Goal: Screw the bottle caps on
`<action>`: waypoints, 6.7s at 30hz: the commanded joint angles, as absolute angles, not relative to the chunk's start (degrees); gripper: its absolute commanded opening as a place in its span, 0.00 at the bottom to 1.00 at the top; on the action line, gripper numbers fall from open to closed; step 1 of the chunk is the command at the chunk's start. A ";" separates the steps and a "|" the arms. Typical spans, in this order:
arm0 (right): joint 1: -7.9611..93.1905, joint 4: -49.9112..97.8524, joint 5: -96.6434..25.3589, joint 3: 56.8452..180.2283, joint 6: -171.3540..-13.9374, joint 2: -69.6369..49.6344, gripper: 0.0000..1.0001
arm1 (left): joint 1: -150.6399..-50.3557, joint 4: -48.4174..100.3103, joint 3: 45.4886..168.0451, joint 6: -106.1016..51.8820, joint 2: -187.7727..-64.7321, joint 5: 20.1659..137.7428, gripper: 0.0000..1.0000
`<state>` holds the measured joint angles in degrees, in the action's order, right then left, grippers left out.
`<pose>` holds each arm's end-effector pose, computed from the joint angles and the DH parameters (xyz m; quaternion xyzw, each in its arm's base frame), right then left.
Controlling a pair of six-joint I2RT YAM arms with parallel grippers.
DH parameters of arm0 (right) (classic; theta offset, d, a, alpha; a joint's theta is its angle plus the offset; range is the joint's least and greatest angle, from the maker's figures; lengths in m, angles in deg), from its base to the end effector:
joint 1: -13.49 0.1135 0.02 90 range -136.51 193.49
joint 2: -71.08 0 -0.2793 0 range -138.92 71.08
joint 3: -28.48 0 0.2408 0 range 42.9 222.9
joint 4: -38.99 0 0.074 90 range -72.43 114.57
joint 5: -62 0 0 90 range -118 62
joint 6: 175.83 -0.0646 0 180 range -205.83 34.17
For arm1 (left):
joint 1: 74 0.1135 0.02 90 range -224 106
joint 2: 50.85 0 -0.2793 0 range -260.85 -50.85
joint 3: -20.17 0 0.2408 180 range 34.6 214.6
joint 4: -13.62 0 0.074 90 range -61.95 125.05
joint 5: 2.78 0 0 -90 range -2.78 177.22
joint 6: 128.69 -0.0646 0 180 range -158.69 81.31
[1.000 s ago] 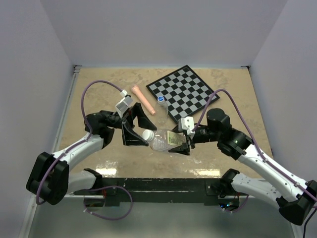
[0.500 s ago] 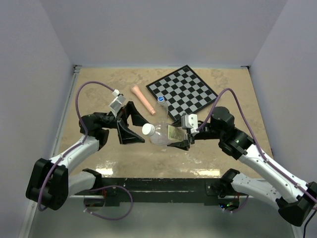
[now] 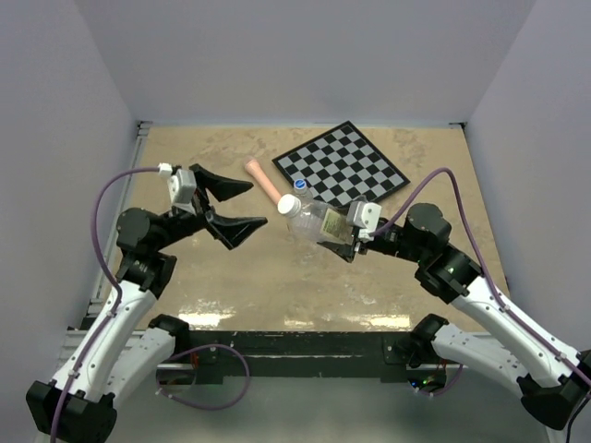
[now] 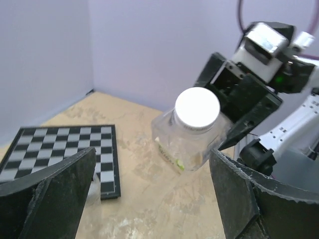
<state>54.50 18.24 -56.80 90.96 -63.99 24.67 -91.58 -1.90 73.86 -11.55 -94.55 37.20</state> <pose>0.1222 0.1475 0.3718 -0.5152 0.5199 0.2896 0.6167 0.1371 -0.0954 0.3980 0.3160 0.5116 -0.5002 0.6230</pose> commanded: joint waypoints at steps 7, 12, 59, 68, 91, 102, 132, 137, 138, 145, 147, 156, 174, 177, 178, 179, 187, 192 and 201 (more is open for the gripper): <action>54.44 21.75 -42.42 89.84 -59.12 25.64 0.00 | -91.22 22.15 82.66 -1.87 -96.28 51.09 0.91; 54.53 20.87 -39.78 89.05 -56.83 24.94 0.00 | -91.75 25.67 86.01 3.40 -96.99 51.00 0.85; 60.69 20.08 -30.29 87.46 -54.72 20.28 0.00 | -109.33 27.87 92.69 2.89 -111.05 65.95 0.51; 60.77 19.56 -32.74 87.64 -54.81 21.33 0.00 | -109.51 33.58 95.76 -7.37 -111.84 61.83 0.38; 60.69 17.71 -58.41 92.65 -57.53 25.64 0.00 | -109.42 35.16 88.74 -57.04 -105.51 28.95 0.31; 60.69 16.92 -57.54 92.82 -57.44 26.34 0.00 | -109.42 40.53 91.02 -65.15 -106.92 27.97 0.61; 60.69 17.89 -34.86 89.04 -56.74 22.83 0.00 | -109.51 25.48 87.85 0.86 -99.09 71.30 0.89; 60.69 18.15 -33.36 88.43 -56.56 23.18 0.00 | -109.51 27.70 89.62 4.28 -101.73 72.01 0.86; 60.69 18.15 -33.36 88.34 -56.48 23.27 0.00 | -109.51 27.79 89.36 4.99 -101.91 72.27 0.85; 60.69 18.15 -33.19 88.34 -55.95 22.74 0.00 | -109.77 29.81 89.79 6.05 -104.63 71.31 0.82; 60.69 18.15 -33.19 88.25 -56.04 22.74 0.00 | -109.95 29.46 89.88 6.31 -104.90 71.22 0.81; 60.77 18.24 -33.28 88.08 -56.04 22.65 0.00 | -111.61 29.02 91.20 5.78 -106.83 71.04 0.74; 60.77 18.06 -34.85 88.25 -56.30 22.83 0.00 | -112.76 30.86 93.13 0.61 -108.59 70.26 0.31; 60.77 17.71 -37.74 88.52 -56.39 23.62 0.00 | -112.85 30.95 93.31 -3.34 -108.33 67.89 0.28; 60.77 17.88 -38.89 88.69 -56.91 23.88 0.00 | -112.85 30.95 93.40 -5.71 -108.24 66.40 0.28; 60.69 17.97 -39.94 88.69 -57.09 24.32 0.00 | -112.85 31.21 93.66 -8.08 -108.33 65.08 0.28; 60.69 17.01 -51.01 90.54 -57.09 26.08 0.00 | -112.85 33.05 92.69 -35.05 -106.92 46.38 0.25; 60.69 16.22 -57.88 91.77 -56.92 26.34 0.00 | -112.85 38.59 91.55 -54.47 -105.52 39.58 0.23; 60.69 15.16 -58.06 92.03 -56.92 26.34 0.00 | -112.76 42.91 91.81 -67.87 -104.55 37.64 0.34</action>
